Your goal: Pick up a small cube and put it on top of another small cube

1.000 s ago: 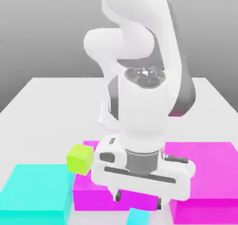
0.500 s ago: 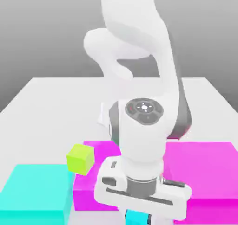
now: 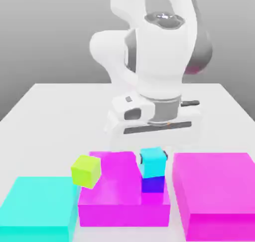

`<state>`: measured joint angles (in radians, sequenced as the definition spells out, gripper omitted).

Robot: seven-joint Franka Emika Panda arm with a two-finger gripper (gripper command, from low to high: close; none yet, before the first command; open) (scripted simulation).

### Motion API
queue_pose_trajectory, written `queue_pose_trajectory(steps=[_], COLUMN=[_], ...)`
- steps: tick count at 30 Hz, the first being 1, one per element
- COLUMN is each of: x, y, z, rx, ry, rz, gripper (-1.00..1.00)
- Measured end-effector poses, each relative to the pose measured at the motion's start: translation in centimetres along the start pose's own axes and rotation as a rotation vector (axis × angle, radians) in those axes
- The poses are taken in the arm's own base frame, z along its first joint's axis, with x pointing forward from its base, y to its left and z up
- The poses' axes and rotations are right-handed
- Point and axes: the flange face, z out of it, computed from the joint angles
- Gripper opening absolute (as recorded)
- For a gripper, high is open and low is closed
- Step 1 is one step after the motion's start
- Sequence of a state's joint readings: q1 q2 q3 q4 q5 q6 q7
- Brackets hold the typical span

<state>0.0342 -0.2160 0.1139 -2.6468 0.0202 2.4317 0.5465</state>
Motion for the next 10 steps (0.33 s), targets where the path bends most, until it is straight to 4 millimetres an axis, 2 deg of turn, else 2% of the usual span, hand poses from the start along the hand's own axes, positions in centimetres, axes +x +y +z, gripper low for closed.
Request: queue_pose_trajectory(steps=[2, 6, 7, 10], x=[-1.3, -1.7, -1.8, -1.8], y=[0.4, 0.5, 0.5, 0.5], z=[-0.5, 3.7, 4.7, 4.7], rx=[0.009, 0.011, 0.011, 0.011], ry=[-0.005, -0.007, -0.006, -0.006], rz=[-0.073, -0.100, -0.100, -0.100], gripper=[-1.00, -1.00, 1.00, 1.00])
